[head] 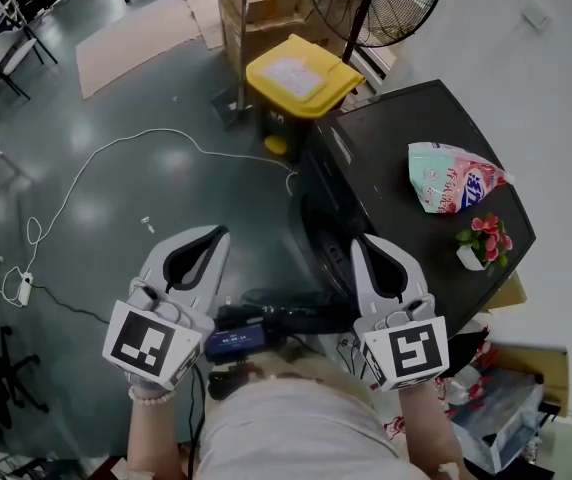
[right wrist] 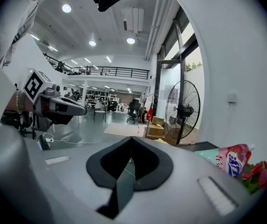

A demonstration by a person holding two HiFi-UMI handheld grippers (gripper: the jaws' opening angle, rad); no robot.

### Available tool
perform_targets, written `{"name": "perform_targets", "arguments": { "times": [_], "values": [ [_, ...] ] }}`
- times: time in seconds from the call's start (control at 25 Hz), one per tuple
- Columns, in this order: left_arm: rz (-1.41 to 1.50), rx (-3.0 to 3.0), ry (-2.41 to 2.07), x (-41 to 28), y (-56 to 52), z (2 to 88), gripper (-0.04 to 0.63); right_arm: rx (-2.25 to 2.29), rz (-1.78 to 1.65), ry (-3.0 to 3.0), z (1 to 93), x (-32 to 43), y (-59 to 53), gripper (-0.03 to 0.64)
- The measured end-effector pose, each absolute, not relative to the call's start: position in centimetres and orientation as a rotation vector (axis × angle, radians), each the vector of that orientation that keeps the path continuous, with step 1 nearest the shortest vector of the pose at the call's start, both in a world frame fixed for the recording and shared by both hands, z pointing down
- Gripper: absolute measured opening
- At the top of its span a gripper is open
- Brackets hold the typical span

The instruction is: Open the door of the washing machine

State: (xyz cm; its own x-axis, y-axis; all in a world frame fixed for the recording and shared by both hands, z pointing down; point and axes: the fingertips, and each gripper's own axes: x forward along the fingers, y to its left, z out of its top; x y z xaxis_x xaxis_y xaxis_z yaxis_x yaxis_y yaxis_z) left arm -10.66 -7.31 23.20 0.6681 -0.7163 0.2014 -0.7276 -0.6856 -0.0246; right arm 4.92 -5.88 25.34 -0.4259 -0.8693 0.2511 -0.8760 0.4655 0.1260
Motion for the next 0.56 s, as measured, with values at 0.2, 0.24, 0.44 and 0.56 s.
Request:
{"name": "perform_targets", "arguments": {
  "times": [0.2, 0.24, 0.44, 0.56],
  "values": [
    [0.298, 2.817, -1.211, -10.51, -7.38, 23.38, -0.006, 1.494, 0.039, -2.434, 25.51, 4.93, -5.97, 0.003],
    [0.298, 2.817, -1.209, -10.49, -7.35, 23.41, -0.006, 1.495, 0.041, -2.433, 25.56, 4.92, -5.97, 0.003],
    [0.300, 2.815, -1.209, -10.56, -7.44, 23.40, -0.006, 1.495, 0.046, -2.430, 25.70, 4.78, -6.07, 0.003],
    [0.296, 2.816, -1.210, -10.63, -7.70, 23.49, -0.006, 1.492, 0.044, -2.428, 25.85, 4.70, -6.31, 0.003]
  ]
}}
